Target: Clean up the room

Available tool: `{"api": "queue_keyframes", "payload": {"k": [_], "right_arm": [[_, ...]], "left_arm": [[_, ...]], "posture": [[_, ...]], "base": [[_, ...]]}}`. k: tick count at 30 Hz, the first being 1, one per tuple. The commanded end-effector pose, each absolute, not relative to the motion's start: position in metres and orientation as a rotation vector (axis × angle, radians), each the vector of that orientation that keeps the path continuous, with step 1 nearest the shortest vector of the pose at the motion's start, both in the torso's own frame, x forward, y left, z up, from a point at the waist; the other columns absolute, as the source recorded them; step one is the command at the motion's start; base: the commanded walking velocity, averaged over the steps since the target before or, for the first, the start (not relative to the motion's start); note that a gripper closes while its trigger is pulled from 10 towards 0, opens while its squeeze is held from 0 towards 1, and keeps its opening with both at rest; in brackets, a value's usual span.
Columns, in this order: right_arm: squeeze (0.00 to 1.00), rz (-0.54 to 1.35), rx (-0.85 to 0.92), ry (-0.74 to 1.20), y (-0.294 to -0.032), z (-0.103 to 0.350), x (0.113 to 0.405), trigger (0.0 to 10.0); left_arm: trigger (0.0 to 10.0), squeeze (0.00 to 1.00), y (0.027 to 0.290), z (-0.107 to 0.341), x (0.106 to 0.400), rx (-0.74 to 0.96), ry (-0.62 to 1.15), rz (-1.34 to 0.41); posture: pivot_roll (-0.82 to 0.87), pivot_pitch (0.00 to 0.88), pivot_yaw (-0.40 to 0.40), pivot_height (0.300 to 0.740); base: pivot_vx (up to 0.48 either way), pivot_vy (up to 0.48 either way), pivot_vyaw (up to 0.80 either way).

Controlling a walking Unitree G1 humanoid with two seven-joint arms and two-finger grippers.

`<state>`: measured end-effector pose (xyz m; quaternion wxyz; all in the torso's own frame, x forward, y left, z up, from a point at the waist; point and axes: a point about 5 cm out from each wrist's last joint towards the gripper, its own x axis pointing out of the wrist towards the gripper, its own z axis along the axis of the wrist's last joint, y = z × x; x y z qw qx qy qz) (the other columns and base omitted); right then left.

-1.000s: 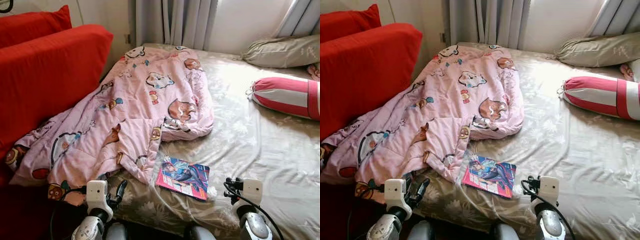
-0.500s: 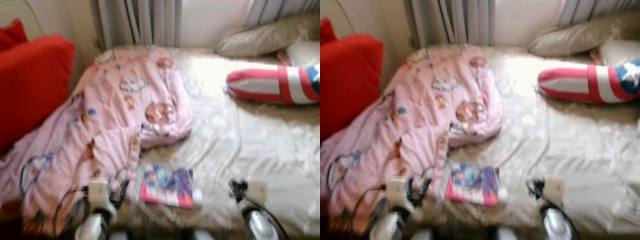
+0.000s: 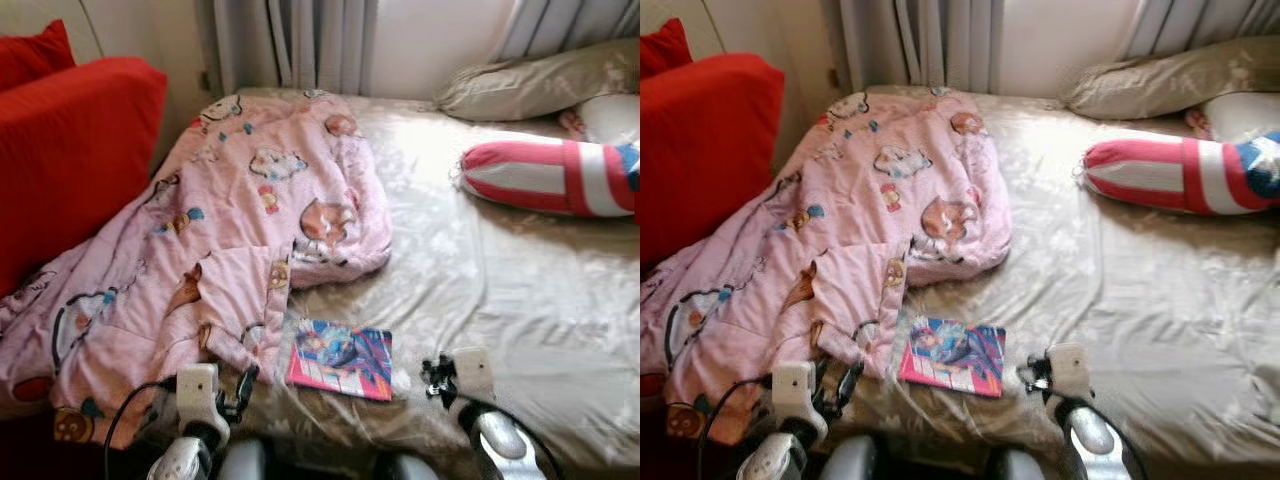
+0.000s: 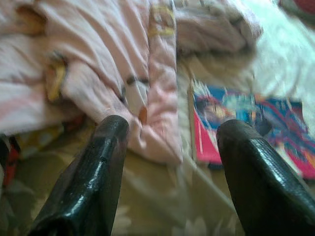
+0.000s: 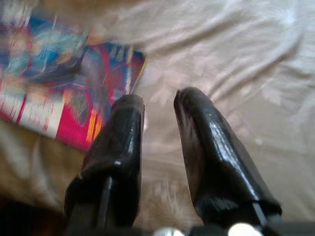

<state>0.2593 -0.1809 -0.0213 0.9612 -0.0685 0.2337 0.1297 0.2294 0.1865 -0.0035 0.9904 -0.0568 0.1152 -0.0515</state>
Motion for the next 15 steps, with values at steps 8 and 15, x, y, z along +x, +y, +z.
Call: {"api": "queue_keyframes", "payload": {"k": [8, 15], "right_arm": [[0.00, 0.258, -0.225, 0.521, -0.188, -0.014, 0.274, 10.0], [0.00, 0.128, -0.079, 0.436, -0.184, -0.004, 0.285, 10.0]], "left_arm": [[10.0, 0.00, 0.184, 0.001, 0.224, -0.102, 0.223, -0.115], [10.0, 0.00, 0.186, 0.002, 0.222, -0.100, 0.233, -0.108]], "posture": [[0.14, 0.146, -0.054, 0.629], [0.14, 0.173, -0.037, 0.629]], "base": [[0.000, 0.000, 0.00], [0.000, 0.000, 0.00]]}}
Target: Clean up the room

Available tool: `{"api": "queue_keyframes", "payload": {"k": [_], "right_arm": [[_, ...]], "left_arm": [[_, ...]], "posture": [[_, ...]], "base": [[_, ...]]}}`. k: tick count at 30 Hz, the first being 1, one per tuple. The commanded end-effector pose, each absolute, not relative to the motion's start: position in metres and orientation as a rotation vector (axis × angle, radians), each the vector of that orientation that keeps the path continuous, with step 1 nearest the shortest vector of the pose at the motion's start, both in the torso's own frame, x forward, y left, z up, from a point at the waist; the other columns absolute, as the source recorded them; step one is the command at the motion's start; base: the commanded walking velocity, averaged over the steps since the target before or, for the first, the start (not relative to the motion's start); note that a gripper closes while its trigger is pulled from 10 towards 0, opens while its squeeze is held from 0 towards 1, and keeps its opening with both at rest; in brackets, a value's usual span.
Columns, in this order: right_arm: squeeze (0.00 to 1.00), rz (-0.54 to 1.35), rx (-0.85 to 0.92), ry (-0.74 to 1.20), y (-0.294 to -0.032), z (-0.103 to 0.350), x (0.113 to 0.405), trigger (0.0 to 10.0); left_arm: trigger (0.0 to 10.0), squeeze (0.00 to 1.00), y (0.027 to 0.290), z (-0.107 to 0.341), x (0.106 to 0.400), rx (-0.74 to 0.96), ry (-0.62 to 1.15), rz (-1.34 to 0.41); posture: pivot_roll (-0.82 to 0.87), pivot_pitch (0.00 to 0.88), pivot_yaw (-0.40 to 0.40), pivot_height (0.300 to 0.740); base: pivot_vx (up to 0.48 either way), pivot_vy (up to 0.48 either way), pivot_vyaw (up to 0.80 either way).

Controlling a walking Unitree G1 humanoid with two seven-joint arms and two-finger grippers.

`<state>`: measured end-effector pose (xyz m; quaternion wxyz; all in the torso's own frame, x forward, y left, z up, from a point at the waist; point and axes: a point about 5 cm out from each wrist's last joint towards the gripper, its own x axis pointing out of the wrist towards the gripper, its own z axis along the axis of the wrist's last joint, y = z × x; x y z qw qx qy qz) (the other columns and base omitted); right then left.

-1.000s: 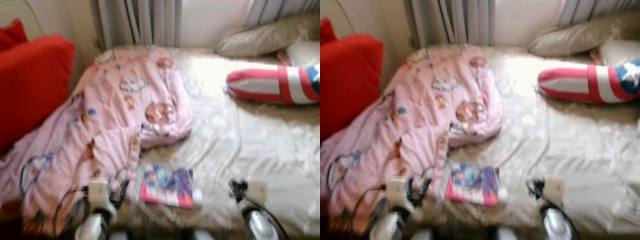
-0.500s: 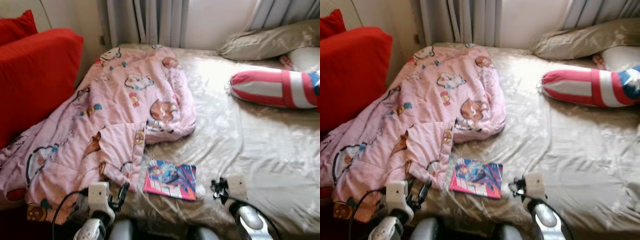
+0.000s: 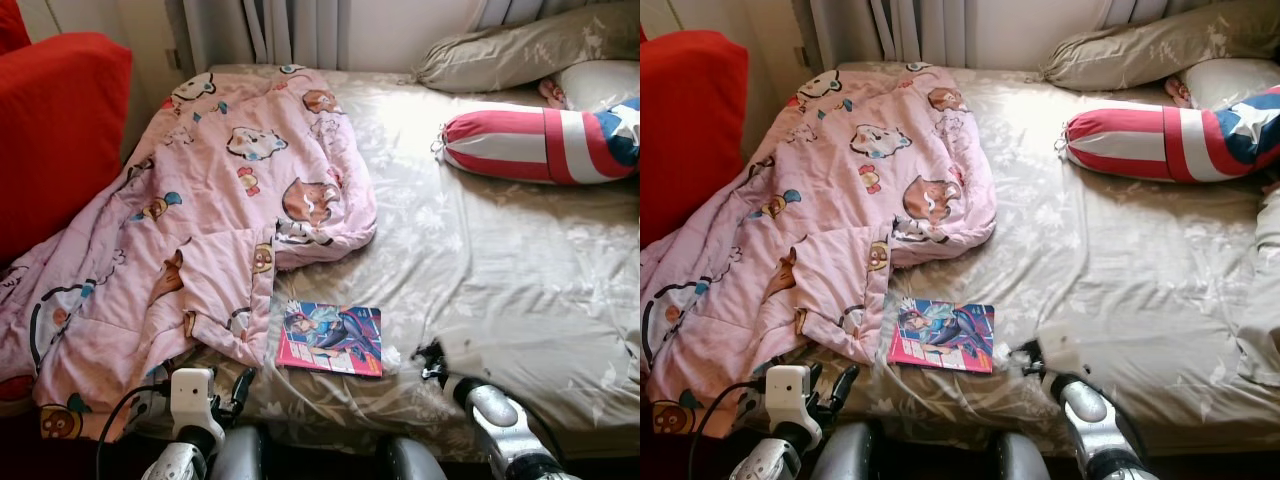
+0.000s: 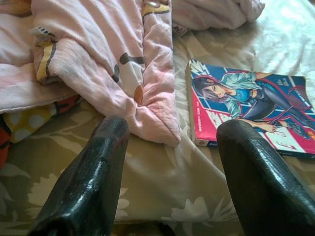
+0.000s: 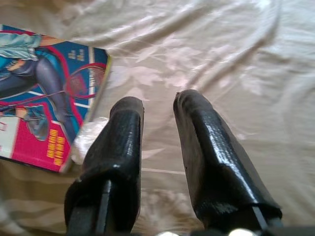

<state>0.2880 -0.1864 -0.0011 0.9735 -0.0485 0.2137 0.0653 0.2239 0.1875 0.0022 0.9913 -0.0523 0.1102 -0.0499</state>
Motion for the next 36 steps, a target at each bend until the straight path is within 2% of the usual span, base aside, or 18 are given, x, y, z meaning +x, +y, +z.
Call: {"api": "queue_keyframes", "payload": {"k": [1, 4, 9, 14, 15, 16, 20, 21, 22, 24, 28, 31, 36], "right_arm": [[0.00, 0.130, -0.068, 0.434, -0.183, -0.004, 0.285, 10.0], [0.00, 0.164, -0.091, 0.418, -0.179, -0.005, 0.283, 10.0], [0.00, 0.164, -0.138, 0.449, -0.183, -0.007, 0.282, 10.0], [0.00, 0.194, -0.228, 0.466, -0.189, 0.003, 0.295, 10.0], [0.79, 0.214, -0.256, 0.471, -0.189, 0.004, 0.296, 10.0], [1.00, 0.240, -0.301, 0.486, -0.188, 0.005, 0.298, 10.0], [1.00, 0.310, -0.394, 0.490, -0.187, 0.013, 0.308, 10.0], [1.00, 0.388, -0.511, 0.483, -0.184, 0.019, 0.312, 10.0], [1.00, 0.388, -0.511, 0.483, -0.184, 0.019, 0.312, 10.0], [1.00, 0.521, -0.688, 0.478, -0.180, 0.023, 0.316, 10.0], [1.00, 0.532, -0.702, 0.480, -0.181, 0.030, 0.322, 10.0], [1.00, 0.548, -0.801, 0.456, -0.185, 0.044, 0.333, 10.0], [1.00, 0.561, -0.773, 0.398, -0.188, 0.067, 0.347, 10.0]], "left_arm": [[10.0, 0.00, 0.186, 0.002, 0.223, -0.099, 0.233, -0.110], [10.0, 0.00, 0.185, 0.004, 0.224, -0.098, 0.233, -0.121], [10.0, 0.00, 0.187, 0.007, 0.217, -0.091, 0.239, -0.129], [10.0, 0.00, 0.190, 0.007, 0.203, -0.082, 0.260, -0.137], [10.0, 0.00, 0.191, 0.007, 0.202, -0.081, 0.263, -0.137], [10.0, 0.00, 0.192, 0.007, 0.200, -0.079, 0.267, -0.137], [10.0, 0.00, 0.195, 0.011, 0.192, -0.075, 0.275, -0.136], [10.0, 0.00, 0.196, 0.013, 0.188, -0.073, 0.277, -0.136], [10.0, 0.00, 0.196, 0.013, 0.188, -0.073, 0.277, -0.136], [10.0, 0.00, 0.198, 0.018, 0.181, -0.070, 0.284, -0.136], [10.0, 0.00, 0.200, 0.020, 0.176, -0.066, 0.295, -0.134], [10.0, 0.00, 0.203, 0.023, 0.169, -0.060, 0.310, -0.129], [10.0, 0.00, 0.208, 0.025, 0.163, -0.052, 0.327, -0.121]], "posture": [[0.14, 0.173, -0.037, 0.625], [0.14, 0.188, -0.031, 0.605], [0.15, 0.224, -0.013, 0.605], [0.17, 0.259, 0.003, 0.605], [0.17, 0.259, 0.003, 0.605], [0.18, 0.265, 0.006, 0.605], [0.19, 0.291, 0.015, 0.605], [0.21, 0.305, 0.020, 0.605], [0.21, 0.305, 0.020, 0.605], [0.22, 0.324, 0.026, 0.605], [0.23, 0.342, 0.033, 0.605], [0.24, 0.352, 0.038, 0.605], [0.24, 0.358, 0.044, 0.605]], "base": [[0.000, 0.000, 0.00], [0.000, 0.000, 0.00], [0.000, 0.000, 0.00], [0.000, 0.000, 0.00], [0.000, 0.000, 0.00], [0.000, 0.000, 0.00], [0.000, 0.000, 0.00], [0.000, 0.000, 0.00], [0.000, 0.000, 0.00], [0.000, 0.000, 0.00], [0.000, 0.000, 0.00], [0.000, 0.000, 0.00], [0.000, 0.000, 0.00]]}}
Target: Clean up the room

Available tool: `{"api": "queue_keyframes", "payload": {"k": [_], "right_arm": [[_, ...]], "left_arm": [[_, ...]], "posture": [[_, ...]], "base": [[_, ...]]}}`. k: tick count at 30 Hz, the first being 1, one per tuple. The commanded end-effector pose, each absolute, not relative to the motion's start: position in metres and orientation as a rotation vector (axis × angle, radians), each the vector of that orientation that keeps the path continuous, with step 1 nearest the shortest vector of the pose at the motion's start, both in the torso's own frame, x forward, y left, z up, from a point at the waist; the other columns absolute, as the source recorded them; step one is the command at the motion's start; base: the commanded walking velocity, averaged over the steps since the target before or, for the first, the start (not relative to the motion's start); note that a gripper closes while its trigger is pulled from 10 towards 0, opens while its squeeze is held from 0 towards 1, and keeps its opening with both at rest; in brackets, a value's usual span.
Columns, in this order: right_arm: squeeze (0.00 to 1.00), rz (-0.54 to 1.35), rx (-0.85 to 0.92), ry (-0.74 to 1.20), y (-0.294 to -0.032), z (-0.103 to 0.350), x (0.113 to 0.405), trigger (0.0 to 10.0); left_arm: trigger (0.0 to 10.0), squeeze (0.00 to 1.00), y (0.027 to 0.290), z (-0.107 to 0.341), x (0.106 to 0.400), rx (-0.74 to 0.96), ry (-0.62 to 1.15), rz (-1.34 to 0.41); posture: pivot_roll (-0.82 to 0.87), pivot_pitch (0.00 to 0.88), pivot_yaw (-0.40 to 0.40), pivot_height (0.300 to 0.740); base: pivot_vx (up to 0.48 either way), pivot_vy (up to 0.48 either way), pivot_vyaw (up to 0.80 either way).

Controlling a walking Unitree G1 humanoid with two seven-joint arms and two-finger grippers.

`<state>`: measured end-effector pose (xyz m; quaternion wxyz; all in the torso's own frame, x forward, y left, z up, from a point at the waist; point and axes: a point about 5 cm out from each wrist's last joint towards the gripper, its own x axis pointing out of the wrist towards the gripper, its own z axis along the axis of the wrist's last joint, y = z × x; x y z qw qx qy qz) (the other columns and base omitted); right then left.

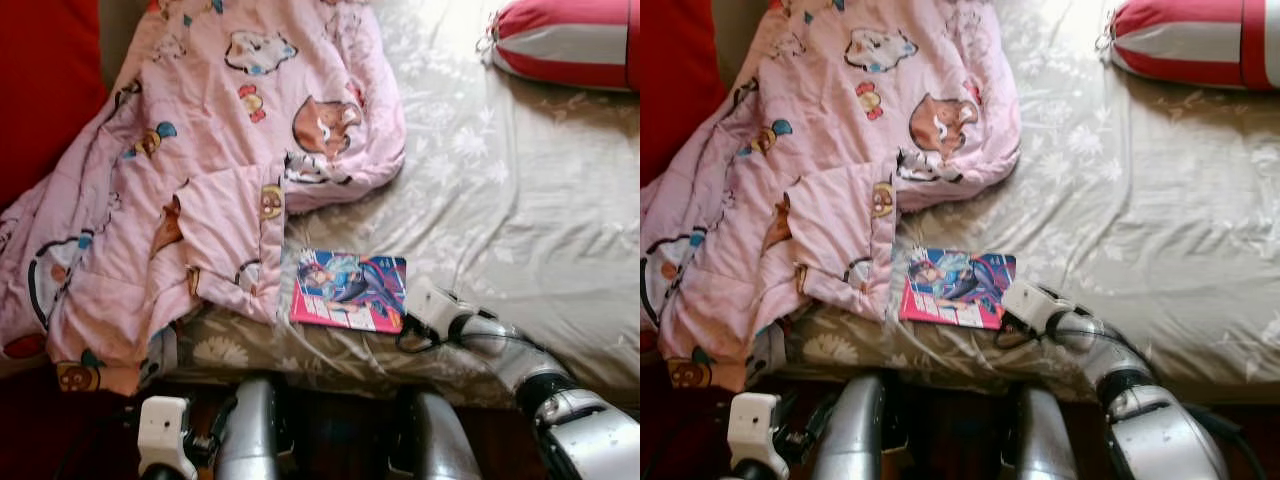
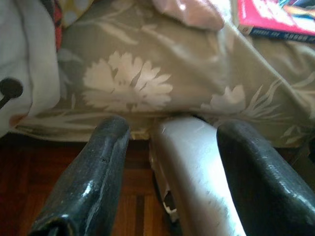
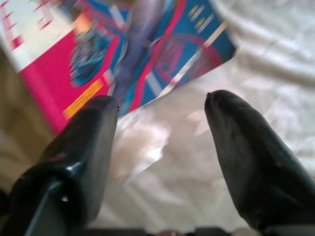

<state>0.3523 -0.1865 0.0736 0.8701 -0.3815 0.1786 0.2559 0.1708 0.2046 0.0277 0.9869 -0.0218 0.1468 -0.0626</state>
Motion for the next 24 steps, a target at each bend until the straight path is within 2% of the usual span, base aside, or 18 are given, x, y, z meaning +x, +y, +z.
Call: {"api": "queue_keyframes", "payload": {"k": [1, 8, 9, 10, 11, 18, 22, 24], "right_arm": [[1.00, 0.562, -0.760, 0.393, -0.188, 0.070, 0.349, 10.0], [1.00, 0.574, -0.719, 0.378, -0.197, 0.088, 0.357, 10.0], [0.56, 0.630, -0.693, 0.403, -0.199, 0.089, 0.356, 10.0], [0.56, 0.630, -0.693, 0.403, -0.199, 0.089, 0.356, 10.0], [0.00, 0.682, -0.692, 0.425, -0.202, 0.090, 0.354, 10.0], [0.00, 0.784, -0.747, 0.584, -0.225, 0.090, 0.346, 10.0], [0.00, 0.771, -0.875, 0.594, -0.230, 0.088, 0.345, 10.0], [0.00, 0.788, -0.865, 0.607, -0.229, 0.085, 0.343, 10.0]], "left_arm": [[10.0, 0.00, 0.209, 0.025, 0.163, -0.052, 0.330, -0.122], [10.0, 0.00, 0.208, 0.026, 0.167, -0.054, 0.343, -0.132], [10.0, 0.00, 0.207, 0.027, 0.170, -0.055, 0.342, -0.136], [10.0, 0.00, 0.207, 0.027, 0.170, -0.055, 0.342, -0.136], [10.0, 0.00, 0.207, 0.027, 0.171, -0.053, 0.341, -0.138], [10.0, 0.00, 0.208, 0.027, 0.176, -0.054, 0.342, -0.140], [10.0, 0.00, 0.207, 0.025, 0.176, -0.058, 0.348, -0.144], [10.0, 0.00, 0.206, 0.024, 0.175, -0.059, 0.352, -0.148]], "posture": [[0.24, 0.358, 0.044, 0.605], [0.23, 0.348, 0.048, 0.605], [0.23, 0.343, 0.047, 0.605], [0.23, 0.343, 0.047, 0.605], [0.23, 0.339, 0.047, 0.605], [0.22, 0.317, 0.048, 0.605], [0.21, 0.315, 0.047, 0.605], [0.21, 0.315, 0.047, 0.605]], "base": [[0.000, 0.000, 0.00], [0.000, 0.000, 0.00], [0.000, 0.000, 0.00], [0.000, 0.000, 0.00], [0.000, 0.000, 0.00], [0.000, 0.000, 0.00], [0.000, 0.000, 0.00], [0.000, 0.000, 0.00]]}}
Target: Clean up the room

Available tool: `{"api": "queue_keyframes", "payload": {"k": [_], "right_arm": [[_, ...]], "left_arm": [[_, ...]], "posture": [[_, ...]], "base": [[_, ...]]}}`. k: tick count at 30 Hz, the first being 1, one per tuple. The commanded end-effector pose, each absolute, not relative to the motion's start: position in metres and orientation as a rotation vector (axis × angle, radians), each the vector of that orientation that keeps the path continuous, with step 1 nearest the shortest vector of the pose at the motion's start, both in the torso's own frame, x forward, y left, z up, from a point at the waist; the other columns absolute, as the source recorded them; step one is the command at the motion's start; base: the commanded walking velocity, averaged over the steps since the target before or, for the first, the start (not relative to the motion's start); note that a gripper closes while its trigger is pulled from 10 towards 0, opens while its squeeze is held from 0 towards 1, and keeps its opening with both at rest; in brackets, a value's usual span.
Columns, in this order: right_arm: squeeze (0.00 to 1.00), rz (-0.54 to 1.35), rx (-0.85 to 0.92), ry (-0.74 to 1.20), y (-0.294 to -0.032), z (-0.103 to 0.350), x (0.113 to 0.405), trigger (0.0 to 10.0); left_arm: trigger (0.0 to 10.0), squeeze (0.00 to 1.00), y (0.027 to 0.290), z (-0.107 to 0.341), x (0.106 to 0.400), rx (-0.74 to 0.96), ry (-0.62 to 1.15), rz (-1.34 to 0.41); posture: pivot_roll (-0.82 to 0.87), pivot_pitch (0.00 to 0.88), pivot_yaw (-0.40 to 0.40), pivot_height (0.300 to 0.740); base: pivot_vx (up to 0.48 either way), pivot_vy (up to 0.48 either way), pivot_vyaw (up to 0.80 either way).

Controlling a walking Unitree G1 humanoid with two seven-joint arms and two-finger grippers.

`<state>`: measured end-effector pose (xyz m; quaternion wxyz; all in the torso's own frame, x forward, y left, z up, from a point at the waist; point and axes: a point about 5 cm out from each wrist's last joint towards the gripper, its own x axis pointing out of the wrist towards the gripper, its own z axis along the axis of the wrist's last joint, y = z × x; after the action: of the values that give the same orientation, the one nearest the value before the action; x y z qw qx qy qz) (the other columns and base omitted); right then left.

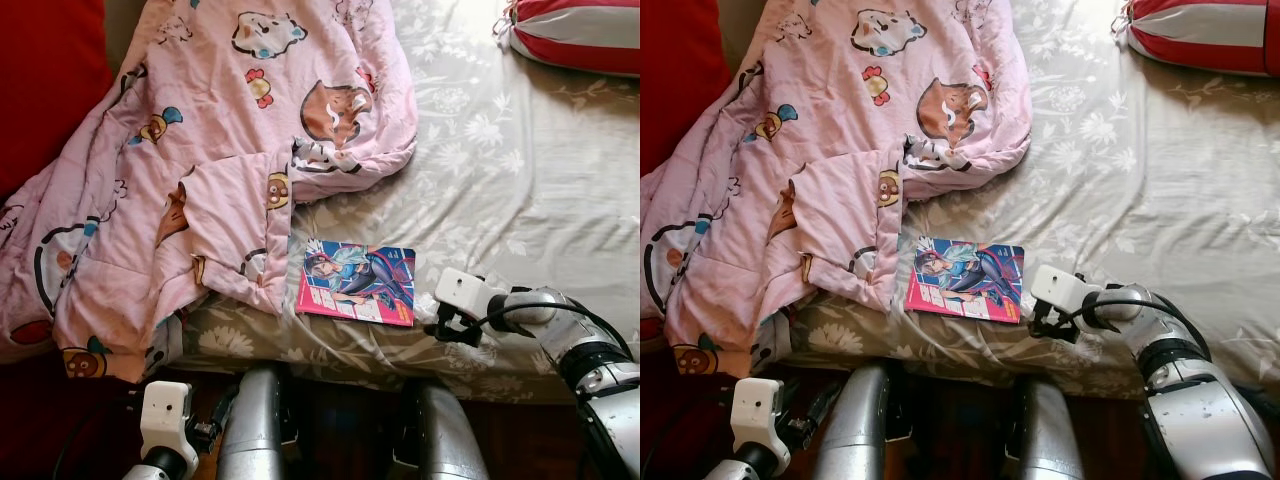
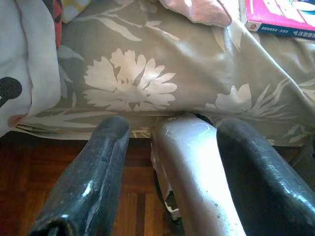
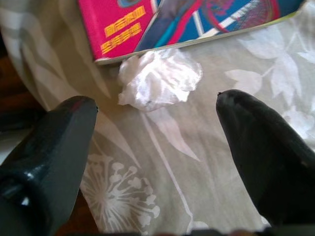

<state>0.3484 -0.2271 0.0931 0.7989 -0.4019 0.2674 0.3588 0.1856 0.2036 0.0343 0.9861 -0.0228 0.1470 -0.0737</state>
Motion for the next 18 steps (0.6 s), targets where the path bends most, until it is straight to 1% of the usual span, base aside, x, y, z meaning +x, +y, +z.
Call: {"api": "queue_keyframes", "payload": {"k": [1, 4, 7, 11, 18], "right_arm": [[0.00, 0.792, -0.880, 0.613, -0.229, 0.083, 0.342, 10.0], [0.00, 0.766, -0.966, 0.619, -0.230, 0.080, 0.341, 10.0], [0.00, 0.714, -0.949, 0.589, -0.228, 0.079, 0.344, 10.0], [0.00, 0.692, -0.985, 0.581, -0.224, 0.075, 0.343, 10.0], [0.00, 0.705, -0.951, 0.573, -0.218, 0.070, 0.341, 10.0]], "left_arm": [[10.0, 0.00, 0.205, 0.024, 0.175, -0.058, 0.354, -0.152], [10.0, 0.00, 0.205, 0.024, 0.174, -0.058, 0.356, -0.153], [10.0, 0.00, 0.207, 0.024, 0.169, -0.055, 0.363, -0.151], [10.0, 0.00, 0.209, 0.026, 0.163, -0.053, 0.369, -0.144], [10.0, 0.00, 0.209, 0.026, 0.159, -0.051, 0.380, -0.148]], "posture": [[0.21, 0.313, 0.047, 0.605], [0.22, 0.315, 0.046, 0.605], [0.22, 0.320, 0.048, 0.605], [0.24, 0.345, 0.056, 0.605], [0.24, 0.358, 0.061, 0.605]], "base": [[0.000, 0.000, 0.00], [0.000, 0.000, 0.00], [0.000, 0.000, 0.00], [0.000, 0.000, 0.00], [0.000, 0.000, 0.00]]}}
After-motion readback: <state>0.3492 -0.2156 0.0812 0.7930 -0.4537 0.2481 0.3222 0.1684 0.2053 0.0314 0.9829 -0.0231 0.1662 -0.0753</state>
